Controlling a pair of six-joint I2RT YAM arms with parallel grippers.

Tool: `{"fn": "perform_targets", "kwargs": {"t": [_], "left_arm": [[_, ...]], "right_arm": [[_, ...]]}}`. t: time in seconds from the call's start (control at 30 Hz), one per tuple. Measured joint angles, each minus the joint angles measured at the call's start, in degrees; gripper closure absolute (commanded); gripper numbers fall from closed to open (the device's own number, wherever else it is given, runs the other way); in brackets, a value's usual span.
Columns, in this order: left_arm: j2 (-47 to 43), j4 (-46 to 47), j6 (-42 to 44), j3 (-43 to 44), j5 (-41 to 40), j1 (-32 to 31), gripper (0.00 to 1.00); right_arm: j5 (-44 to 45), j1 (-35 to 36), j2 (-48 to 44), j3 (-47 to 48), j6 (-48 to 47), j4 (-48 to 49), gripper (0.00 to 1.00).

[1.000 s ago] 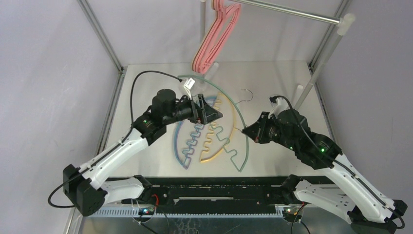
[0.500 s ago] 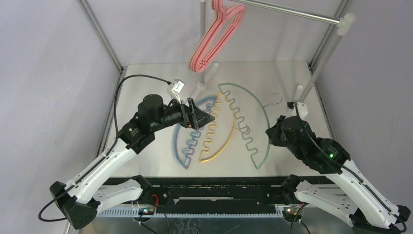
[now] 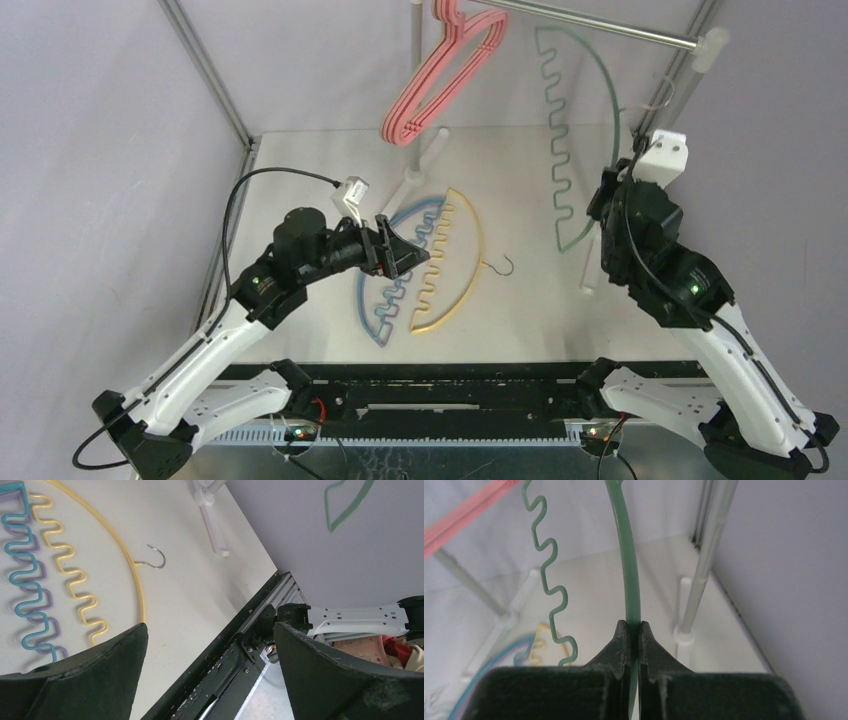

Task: Organize the hangers

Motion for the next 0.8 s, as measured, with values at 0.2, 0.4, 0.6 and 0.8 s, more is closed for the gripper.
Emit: {"fn": "perform_targets", "kwargs": {"t": [0.2, 0.4, 0.6, 0.8], "left_arm": [[-2.1, -1.53, 0.02, -0.42, -0.55, 0.0, 0.01], [-4.13, -2.64, 0.04, -1.57, -1.95, 0.0, 0.01], [-4.87, -3.96, 0.04, -1.92, -3.04, 0.0, 0.01], [-5.09, -4.66, 0.04, -1.92, -3.69, 0.0, 0.0]], "right_arm": [[0.04, -5.68, 6.58, 5.49, -10.51, 10.03, 1.0], [-2.6, -10.73, 11.67, 7.93, -16.59, 14.64, 1.0], [-6.38, -17.29, 14.36, 10.86, -17.64, 15.54, 1.0], [-11.34, -23.58, 15.87, 12.09, -16.39, 14.51, 1.0]]}}
